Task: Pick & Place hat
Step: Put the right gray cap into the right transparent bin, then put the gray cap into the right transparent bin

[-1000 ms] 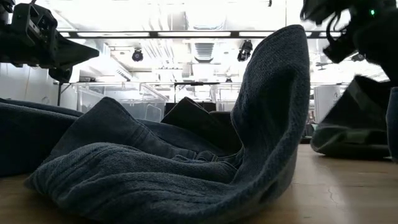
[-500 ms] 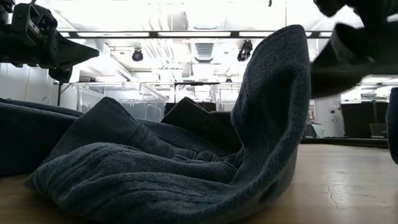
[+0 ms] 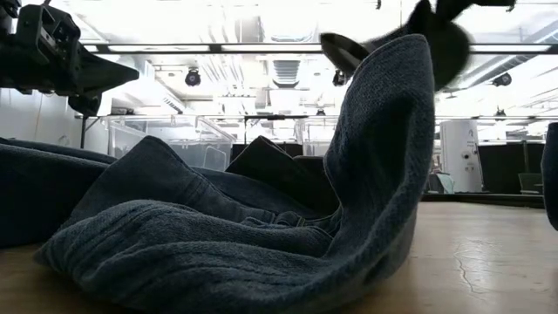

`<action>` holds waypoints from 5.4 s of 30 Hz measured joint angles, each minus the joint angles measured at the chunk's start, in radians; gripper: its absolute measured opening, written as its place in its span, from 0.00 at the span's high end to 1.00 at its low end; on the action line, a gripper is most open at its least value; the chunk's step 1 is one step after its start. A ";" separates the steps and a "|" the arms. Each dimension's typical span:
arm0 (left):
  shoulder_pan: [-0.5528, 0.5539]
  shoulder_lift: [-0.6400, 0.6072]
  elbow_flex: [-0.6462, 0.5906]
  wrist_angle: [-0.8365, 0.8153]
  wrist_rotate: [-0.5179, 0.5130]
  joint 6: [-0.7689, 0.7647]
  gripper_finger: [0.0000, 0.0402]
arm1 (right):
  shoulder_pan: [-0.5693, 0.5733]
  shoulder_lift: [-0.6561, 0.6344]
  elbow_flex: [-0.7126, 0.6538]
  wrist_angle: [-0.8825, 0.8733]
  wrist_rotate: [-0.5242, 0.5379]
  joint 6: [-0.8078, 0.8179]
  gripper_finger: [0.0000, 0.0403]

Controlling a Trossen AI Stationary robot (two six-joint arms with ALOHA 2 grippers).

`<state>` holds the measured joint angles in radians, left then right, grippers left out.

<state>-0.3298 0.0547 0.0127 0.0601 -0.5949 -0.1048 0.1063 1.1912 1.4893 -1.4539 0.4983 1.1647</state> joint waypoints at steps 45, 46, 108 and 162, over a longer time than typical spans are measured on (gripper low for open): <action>0.000 0.000 0.000 0.000 0.000 0.000 1.00 | -0.582 0.422 -0.004 0.411 -0.298 -0.403 0.96; 0.000 0.000 0.000 0.000 0.000 0.000 1.00 | -0.583 0.425 -0.004 0.411 -0.303 -0.406 0.95; 0.000 0.000 0.000 0.000 0.000 0.000 1.00 | 0.085 0.382 -0.122 0.454 -0.306 -0.507 0.44; 0.000 0.000 0.000 0.000 0.000 0.000 1.00 | -0.071 0.419 -0.722 1.211 -0.216 -0.467 0.47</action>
<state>-0.3298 0.0551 0.0128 0.0601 -0.5949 -0.1049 0.0357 1.6104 0.7673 -0.2434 0.2821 0.6981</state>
